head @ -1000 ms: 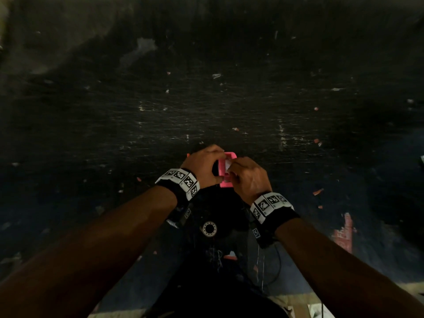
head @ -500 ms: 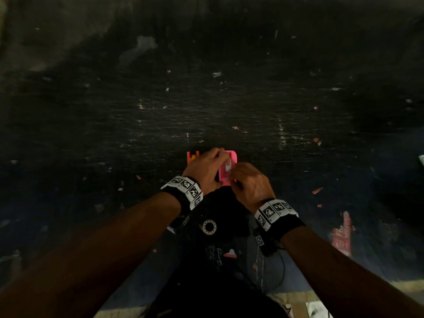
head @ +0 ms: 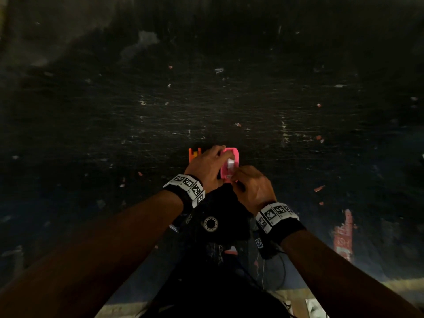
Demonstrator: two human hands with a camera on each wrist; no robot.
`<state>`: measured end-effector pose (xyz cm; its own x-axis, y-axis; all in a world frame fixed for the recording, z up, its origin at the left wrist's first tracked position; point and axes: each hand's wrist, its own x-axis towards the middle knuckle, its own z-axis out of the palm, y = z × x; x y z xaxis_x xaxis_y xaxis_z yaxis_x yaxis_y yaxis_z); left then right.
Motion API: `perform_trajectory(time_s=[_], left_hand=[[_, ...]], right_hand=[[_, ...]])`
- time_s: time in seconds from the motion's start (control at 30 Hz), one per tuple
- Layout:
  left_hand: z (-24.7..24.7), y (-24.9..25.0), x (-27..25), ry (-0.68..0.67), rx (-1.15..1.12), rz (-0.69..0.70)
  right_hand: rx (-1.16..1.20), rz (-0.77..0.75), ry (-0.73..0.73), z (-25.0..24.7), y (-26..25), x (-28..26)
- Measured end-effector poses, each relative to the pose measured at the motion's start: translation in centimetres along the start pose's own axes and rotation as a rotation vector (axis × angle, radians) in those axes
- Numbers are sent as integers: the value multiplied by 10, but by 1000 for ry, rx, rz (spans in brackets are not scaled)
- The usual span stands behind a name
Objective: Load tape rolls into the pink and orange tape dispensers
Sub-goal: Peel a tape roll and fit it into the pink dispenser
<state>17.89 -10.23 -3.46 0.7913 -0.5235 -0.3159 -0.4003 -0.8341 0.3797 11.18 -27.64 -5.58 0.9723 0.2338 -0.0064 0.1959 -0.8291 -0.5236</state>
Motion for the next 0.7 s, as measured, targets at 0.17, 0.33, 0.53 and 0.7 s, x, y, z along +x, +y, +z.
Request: perform_trajectory(time_s=[0.17, 0.33, 0.53, 0.7], left_hand=[[0, 0, 1, -17, -23, -10], [1, -1, 0, -16, -22, -13], [1, 0, 1, -5, -42, -2], [2, -2, 2, 11, -53, -14]], right_hand=[[-35, -48, 56, 6, 1, -7], [-13, -21, 24, 2, -1, -7], [-71, 1, -33, -9, -7, 19], [-48, 60, -39, -4, 3, 15]])
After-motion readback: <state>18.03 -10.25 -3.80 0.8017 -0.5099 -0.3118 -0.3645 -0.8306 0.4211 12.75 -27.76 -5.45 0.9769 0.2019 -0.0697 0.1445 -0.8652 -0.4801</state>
